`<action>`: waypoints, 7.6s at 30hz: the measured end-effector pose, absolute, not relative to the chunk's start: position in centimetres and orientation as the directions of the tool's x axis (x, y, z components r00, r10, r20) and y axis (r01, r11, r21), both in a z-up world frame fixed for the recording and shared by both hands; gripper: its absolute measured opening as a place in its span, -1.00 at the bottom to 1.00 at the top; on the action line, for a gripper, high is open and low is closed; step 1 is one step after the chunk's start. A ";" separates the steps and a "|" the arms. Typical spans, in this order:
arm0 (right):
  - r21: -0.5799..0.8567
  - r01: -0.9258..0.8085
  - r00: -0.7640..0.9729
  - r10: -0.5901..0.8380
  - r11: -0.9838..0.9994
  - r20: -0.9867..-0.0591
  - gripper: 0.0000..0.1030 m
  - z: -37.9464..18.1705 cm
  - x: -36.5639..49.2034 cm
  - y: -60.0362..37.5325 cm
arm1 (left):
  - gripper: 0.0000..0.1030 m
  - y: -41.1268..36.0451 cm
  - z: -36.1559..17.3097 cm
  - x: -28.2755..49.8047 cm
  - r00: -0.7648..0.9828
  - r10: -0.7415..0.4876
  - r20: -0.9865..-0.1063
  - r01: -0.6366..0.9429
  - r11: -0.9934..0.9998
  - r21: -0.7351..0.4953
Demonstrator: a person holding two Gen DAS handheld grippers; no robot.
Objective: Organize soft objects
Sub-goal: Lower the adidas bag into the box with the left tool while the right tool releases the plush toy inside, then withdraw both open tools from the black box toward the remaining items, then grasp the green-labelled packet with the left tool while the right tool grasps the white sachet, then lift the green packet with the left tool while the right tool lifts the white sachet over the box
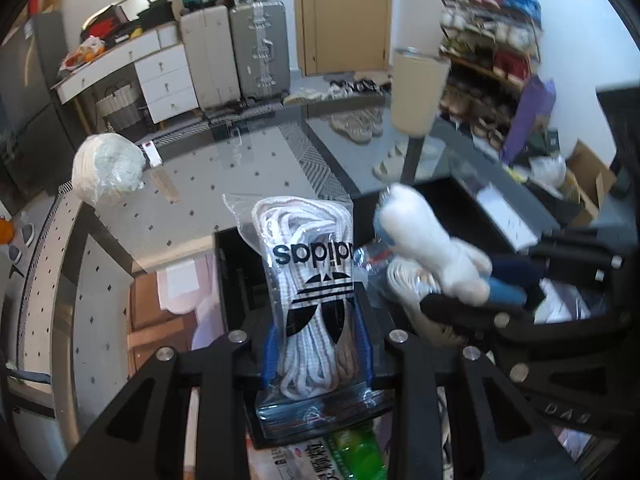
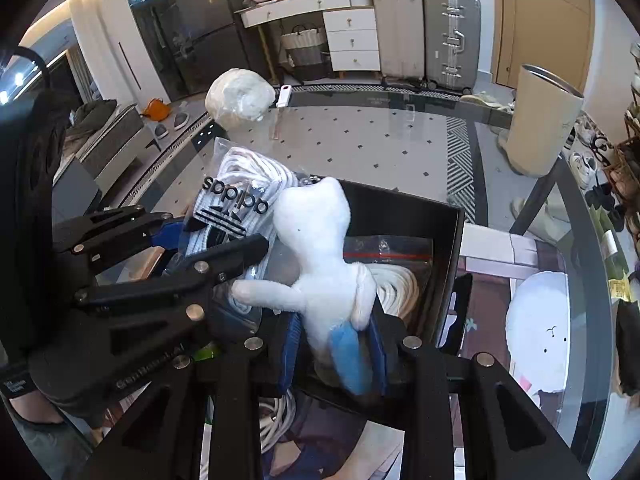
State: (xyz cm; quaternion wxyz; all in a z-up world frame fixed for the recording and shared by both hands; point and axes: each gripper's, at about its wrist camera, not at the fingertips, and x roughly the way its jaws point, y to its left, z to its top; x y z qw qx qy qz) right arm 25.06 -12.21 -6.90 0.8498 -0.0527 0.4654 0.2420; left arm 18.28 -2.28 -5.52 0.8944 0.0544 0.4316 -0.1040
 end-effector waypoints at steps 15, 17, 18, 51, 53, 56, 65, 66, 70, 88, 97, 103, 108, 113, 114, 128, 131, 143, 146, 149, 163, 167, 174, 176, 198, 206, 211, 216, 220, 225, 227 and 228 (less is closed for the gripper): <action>0.104 -0.502 0.413 0.344 0.858 -0.843 -0.31 -6.5 23.6 -12.2 | -0.32 -2.6 -4.7 16.3 0.602 -0.147 -0.785 0.264 0.964 0.022; 0.106 -0.502 0.415 0.347 0.858 -0.841 -0.30 -6.3 23.4 -12.2 | -0.16 -2.3 -4.1 15.9 0.615 -0.155 -0.773 0.262 0.965 0.015; 0.109 -0.503 0.415 0.351 0.857 -0.839 -0.29 -6.2 23.3 -12.4 | -0.04 -2.1 -3.7 15.7 0.623 -0.156 -0.766 0.258 0.966 0.013; 0.166 -0.454 0.255 0.307 0.875 -0.917 0.06 -10.7 16.3 -21.5 | 0.05 1.0 -5.5 6.9 0.580 -0.171 -0.797 0.262 0.965 -0.016; 0.210 -0.497 0.218 0.355 0.842 -0.909 0.06 -10.8 15.5 -19.8 | 0.05 0.8 -5.6 6.8 0.578 -0.168 -0.798 0.265 0.964 -0.011; 0.239 -0.536 0.203 0.399 0.809 -0.894 0.07 -10.5 14.6 -18.0 | 0.05 0.3 -5.5 6.6 0.581 -0.168 -0.797 0.281 0.960 0.003; 0.193 -0.543 0.272 0.389 0.817 -0.880 0.08 -8.7 14.1 -16.4 | 0.05 -1.3 -5.6 6.3 0.588 -0.141 -0.796 0.309 0.949 0.060; 0.165 -0.534 0.296 0.366 0.829 -0.882 0.23 -8.2 14.4 -16.6 | 0.06 -1.3 -5.6 6.3 0.588 -0.143 -0.796 0.312 0.948 0.060; -0.038 -0.554 0.371 0.205 0.832 -0.906 0.34 -7.8 14.2 -18.1 | 0.06 -1.1 -5.6 6.4 0.583 -0.146 -0.799 0.310 0.949 0.052; -0.071 -0.777 0.201 0.140 0.625 -0.969 0.48 -9.7 14.7 -18.7 | 0.06 -2.1 -5.9 6.2 0.577 -0.147 -0.804 0.337 0.939 0.070; 0.125 -0.701 0.090 0.261 0.702 -0.961 0.33 -8.6 15.2 -16.6 | 0.06 -1.7 -5.8 6.2 0.582 -0.143 -0.801 0.326 0.943 0.069; 0.129 -0.714 0.137 0.318 0.688 -0.938 0.34 -6.1 14.6 -16.1 | 0.06 -2.1 -5.9 6.3 0.578 -0.141 -0.803 0.331 0.941 0.073; 0.062 -0.695 0.185 0.261 0.717 -0.947 0.34 -6.6 16.6 -17.0 | 0.06 -2.1 -5.9 6.4 0.577 -0.140 -0.805 0.329 0.942 0.072; 0.068 -0.718 0.148 0.247 0.693 -0.958 0.43 -7.7 15.9 -16.6 | 0.06 -2.2 -6.0 6.4 0.576 -0.137 -0.806 0.332 0.940 0.077; 0.108 -0.710 0.121 0.272 0.695 -0.955 0.44 -7.6 15.5 -16.6 | 0.06 -2.2 -6.0 6.4 0.575 -0.136 -0.806 0.331 0.940 0.077; 0.054 -0.732 0.156 0.244 0.679 -0.957 0.27 -6.7 11.7 -14.4 | -0.09 -1.7 -7.0 7.2 0.549 -0.077 -0.832 0.303 0.946 0.112; 0.023 -0.722 0.184 0.224 0.691 -0.957 0.07 -6.4 11.5 -14.9 | -0.34 -1.6 -7.4 7.3 0.526 -0.081 -0.846 0.319 0.942 0.108; -0.004 -0.690 0.216 0.201 0.724 -0.956 -0.30 -5.0 13.6 -17.8 | -0.88 -4.1 -6.7 5.8 0.501 -0.202 -0.841 0.460 0.886 0.061; -0.006 -0.675 0.223 0.196 0.738 -0.955 -0.30 -5.5 13.7 -18.1 | -0.89 -4.9 -6.4 5.4 0.482 -0.265 -0.835 0.505 0.863 0.018; -0.005 -0.672 0.221 0.194 0.740 -0.956 -0.30 -6.4 14.0 -17.9 | -0.87 -5.6 -6.4 5.5 0.493 -0.259 -0.830 0.507 0.861 0.032; -0.019 -0.659 0.238 0.184 0.752 -0.954 -0.30 -7.8 14.4 -18.0 | -0.08 -0.7 -6.5 7.0 0.564 -0.018 -0.825 0.315 0.929 0.195; -0.024 -0.662 0.241 0.183 0.749 -0.953 -0.29 -8.1 14.1 -17.1 | -0.05 -1.7 -6.8 6.4 0.589 0.029 -0.808 0.328 0.905 0.272; -0.030 -0.664 0.243 0.177 0.747 -0.954 -0.26 -8.1 13.9 -16.5 | 0.04 -1.5 -6.0 6.1 0.572 -0.057 -0.818 0.341 0.924 0.174; -0.027 -0.664 0.241 0.179 0.747 -0.954 -0.26 -8.1 13.9 -16.5 | 0.21 -0.9 -5.5 6.2 0.562 -0.120 -0.819 0.346 0.933 0.100; -0.027 -0.667 0.241 0.181 0.745 -0.953 -0.19 -8.3 13.9 -16.3 | 0.21 -2.8 -8.2 6.7 0.524 0.001 -0.852 0.333 0.920 0.205; -0.017 -0.670 0.236 0.192 0.742 -0.953 -0.14 -8.4 13.7 -15.8 | -0.56 -2.1 -7.1 6.7 0.521 -0.056 -0.852 0.339 0.929 0.147; -0.009 -0.679 0.237 0.208 0.735 -0.949 -0.42 -8.2 13.3 -15.4 | -0.66 -1.6 -6.6 6.6 0.512 -0.108 -0.852 0.351 0.932 0.093; 0.006 -0.678 0.251 0.240 0.735 -0.938 -0.54 -7.4 13.0 -15.3 | -0.66 -1.8 -4.8 5.7 0.560 -0.150 -0.815 0.375 0.923 0.087; 0.024 -0.662 0.287 0.283 0.749 -0.915 -0.54 -5.7 13.1 -16.1 | -0.66 -1.9 -3.7 5.4 0.620 -0.142 -0.771 0.363 0.924 0.122; 0.050 -0.661 0.358 0.373 0.748 -0.856 -0.54 -3.2 12.6 -16.6 | -0.66 -1.6 -1.9 4.7 0.707 -0.155 -0.690 0.337 0.932 0.136; 0.048 -0.667 0.386 0.400 0.744 -0.831 -0.54 -2.3 12.4 -16.5 | -0.66 -1.4 -1.2 4.4 0.750 -0.144 -0.645 0.314 0.936 0.156; 0.042 -0.667 0.411 0.414 0.744 -0.812 -0.54 -1.8 12.1 -16.5 | -0.66 -1.1 -0.9 4.4 0.761 -0.144 -0.632 0.309 0.938 0.158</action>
